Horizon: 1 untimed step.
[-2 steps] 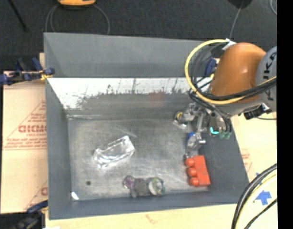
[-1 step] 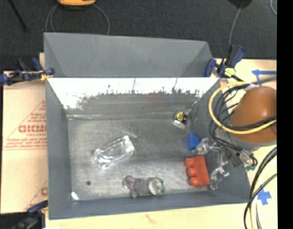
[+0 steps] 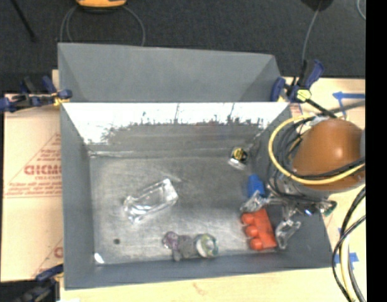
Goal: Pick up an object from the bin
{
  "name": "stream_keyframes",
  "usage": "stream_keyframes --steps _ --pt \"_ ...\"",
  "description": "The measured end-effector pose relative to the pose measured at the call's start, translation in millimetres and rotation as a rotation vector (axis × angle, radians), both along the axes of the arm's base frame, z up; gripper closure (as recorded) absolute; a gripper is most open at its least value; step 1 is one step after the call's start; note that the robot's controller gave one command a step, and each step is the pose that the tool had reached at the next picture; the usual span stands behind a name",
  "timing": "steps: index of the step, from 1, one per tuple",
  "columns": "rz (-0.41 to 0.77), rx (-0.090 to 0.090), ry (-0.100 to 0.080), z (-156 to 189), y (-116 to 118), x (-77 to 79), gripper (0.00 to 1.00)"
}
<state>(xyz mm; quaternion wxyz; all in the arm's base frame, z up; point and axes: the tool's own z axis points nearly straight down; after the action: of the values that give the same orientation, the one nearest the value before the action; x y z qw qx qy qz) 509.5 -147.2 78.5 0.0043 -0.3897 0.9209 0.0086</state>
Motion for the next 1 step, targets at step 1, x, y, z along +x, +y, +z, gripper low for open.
stream_keyframes --steps 1 --pt "0.001 -0.002 -0.002 -0.2 -0.9 0.1 1.00"
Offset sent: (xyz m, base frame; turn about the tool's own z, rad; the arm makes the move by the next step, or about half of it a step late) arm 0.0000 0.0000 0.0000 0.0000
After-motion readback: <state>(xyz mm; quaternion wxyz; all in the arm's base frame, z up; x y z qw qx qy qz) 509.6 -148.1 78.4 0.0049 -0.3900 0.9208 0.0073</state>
